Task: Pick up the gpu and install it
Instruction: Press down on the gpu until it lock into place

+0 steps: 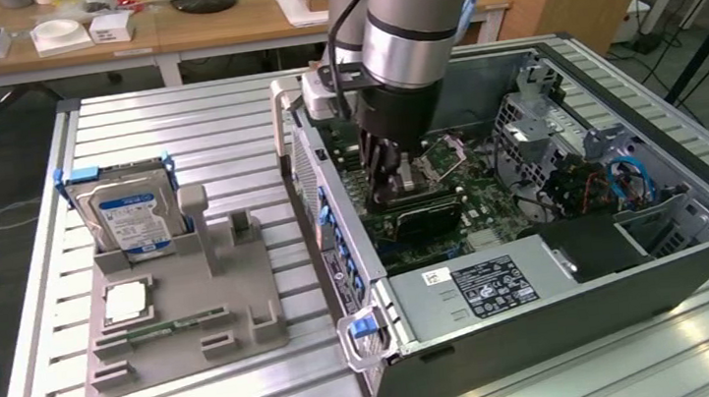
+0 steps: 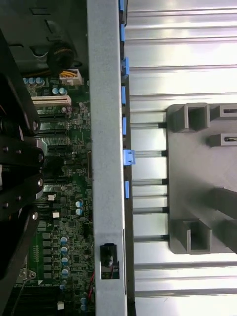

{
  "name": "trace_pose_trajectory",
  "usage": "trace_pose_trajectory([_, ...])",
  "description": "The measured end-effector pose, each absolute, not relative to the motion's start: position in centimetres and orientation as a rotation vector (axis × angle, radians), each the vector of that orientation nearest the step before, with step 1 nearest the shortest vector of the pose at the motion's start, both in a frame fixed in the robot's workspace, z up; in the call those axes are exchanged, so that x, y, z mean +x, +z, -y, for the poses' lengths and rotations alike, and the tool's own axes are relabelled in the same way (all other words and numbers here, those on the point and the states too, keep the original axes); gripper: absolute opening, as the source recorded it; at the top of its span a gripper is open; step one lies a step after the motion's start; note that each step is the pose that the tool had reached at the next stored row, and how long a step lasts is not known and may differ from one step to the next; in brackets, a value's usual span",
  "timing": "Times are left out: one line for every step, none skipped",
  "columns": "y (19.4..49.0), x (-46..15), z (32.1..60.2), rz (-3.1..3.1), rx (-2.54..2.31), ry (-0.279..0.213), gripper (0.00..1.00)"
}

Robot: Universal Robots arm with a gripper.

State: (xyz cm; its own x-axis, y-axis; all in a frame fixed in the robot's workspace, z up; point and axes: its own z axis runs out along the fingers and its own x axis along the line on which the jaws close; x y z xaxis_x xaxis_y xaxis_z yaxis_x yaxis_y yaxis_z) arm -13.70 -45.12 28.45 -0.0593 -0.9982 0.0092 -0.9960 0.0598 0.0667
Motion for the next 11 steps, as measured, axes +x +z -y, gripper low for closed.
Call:
trace_pose_trajectory([28.48, -13.79, 45.12, 2.251, 2.115, -0.067, 0.11])
trace_pose_trajectory([28.5, -13.85, 45.11, 2.254, 2.113, -0.068, 0.11])
trace_pose_trajectory([28.53, -13.9, 45.11, 2.257, 2.11, -0.069, 0.11])
trace_pose_trajectory([28.56, -13.95, 45.11, 2.259, 2.107, -0.069, 0.11])
trace_pose_trajectory([28.59, -14.03, 45.1, 2.262, 2.105, -0.07, 0.11])
trace_pose_trajectory([28.63, -14.11, 45.09, 2.263, 2.103, -0.071, 0.11])
trace_pose_trajectory([28.71, -14.19, 45.09, 2.264, 2.102, -0.071, 0.11])
trace_pose_trajectory([28.81, -14.24, 45.09, 2.264, 2.102, -0.072, 0.11])
trace_pose_trajectory([28.91, -14.27, 45.09, 2.264, 2.102, -0.072, 0.11])
trace_pose_trajectory([28.92, -14.27, 45.09, 2.264, 2.102, -0.073, 0.11])
trace_pose_trajectory([28.92, -14.27, 45.09, 2.265, 2.102, -0.073, 0.11])
